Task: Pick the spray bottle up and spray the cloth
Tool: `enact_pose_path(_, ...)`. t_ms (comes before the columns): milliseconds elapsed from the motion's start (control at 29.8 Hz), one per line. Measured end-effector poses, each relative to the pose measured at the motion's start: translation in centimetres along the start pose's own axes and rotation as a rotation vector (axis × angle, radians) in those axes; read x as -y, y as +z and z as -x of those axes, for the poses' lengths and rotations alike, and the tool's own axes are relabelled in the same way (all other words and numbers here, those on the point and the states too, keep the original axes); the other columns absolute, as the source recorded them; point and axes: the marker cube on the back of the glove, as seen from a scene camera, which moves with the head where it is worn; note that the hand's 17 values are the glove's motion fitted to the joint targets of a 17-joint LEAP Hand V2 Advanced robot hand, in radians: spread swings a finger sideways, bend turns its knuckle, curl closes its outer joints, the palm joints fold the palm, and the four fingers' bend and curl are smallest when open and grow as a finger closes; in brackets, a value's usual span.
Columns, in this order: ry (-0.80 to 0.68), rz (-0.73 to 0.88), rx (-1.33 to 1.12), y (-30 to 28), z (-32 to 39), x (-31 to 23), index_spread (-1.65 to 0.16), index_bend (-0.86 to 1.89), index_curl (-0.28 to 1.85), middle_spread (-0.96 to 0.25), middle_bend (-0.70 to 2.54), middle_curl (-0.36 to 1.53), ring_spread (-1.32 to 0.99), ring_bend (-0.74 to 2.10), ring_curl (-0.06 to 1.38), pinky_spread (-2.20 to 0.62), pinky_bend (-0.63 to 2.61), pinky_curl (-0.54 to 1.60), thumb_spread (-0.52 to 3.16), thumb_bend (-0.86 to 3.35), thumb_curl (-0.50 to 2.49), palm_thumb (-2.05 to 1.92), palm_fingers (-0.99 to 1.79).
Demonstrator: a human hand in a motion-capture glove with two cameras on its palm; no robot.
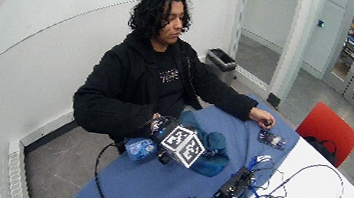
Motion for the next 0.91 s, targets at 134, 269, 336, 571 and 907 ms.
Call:
enact_pose_path(134, 0.013, 0.006, -0.004, -0.1, 0.9, 1.4, -0.22, 0.14, 0.57, -0.19, 0.65, 0.61, -0.21, 0.8, 0.53, -0.25, 0.55, 0.47, 0.5, -0.01, 0.8, 1.14, 1.23)
enact_pose_path(269, -0.006, -0.014, 0.035, -1.4, 2.1, 2.2, -0.22, 0.13, 0.57, -0.19, 0.65, 0.61, -0.21, 0.81, 0.53, -0.25, 0.55, 0.47, 0.52, -0.01, 0.81, 1.14, 1.22)
enact_pose_path(336, -0.023, -0.008, 0.02, -0.9, 1.4, 0.9, -0.22, 0.14, 0.57, -0.2, 0.65, 0.62, -0.21, 0.81, 0.53, -0.24, 0.55, 0.47, 0.53, -0.01, 0.81, 1.15, 1.21)
enact_pose_path(571, -0.246, -0.191, 0.049, -4.2, 6.0, -3.0, -0.22, 0.13, 0.56, -0.2, 0.64, 0.62, -0.22, 0.81, 0.53, -0.24, 0.55, 0.47, 0.57, -0.01, 0.82, 1.16, 1.2)
enact_pose_path(907, -0.76, -0.442, 0.278, -10.9, 17.9, -4.8, -0.22, 0.14, 0.55, -0.2, 0.63, 0.62, -0.21, 0.81, 0.52, -0.24, 0.55, 0.47, 0.59, -0.02, 0.84, 1.15, 1.21)
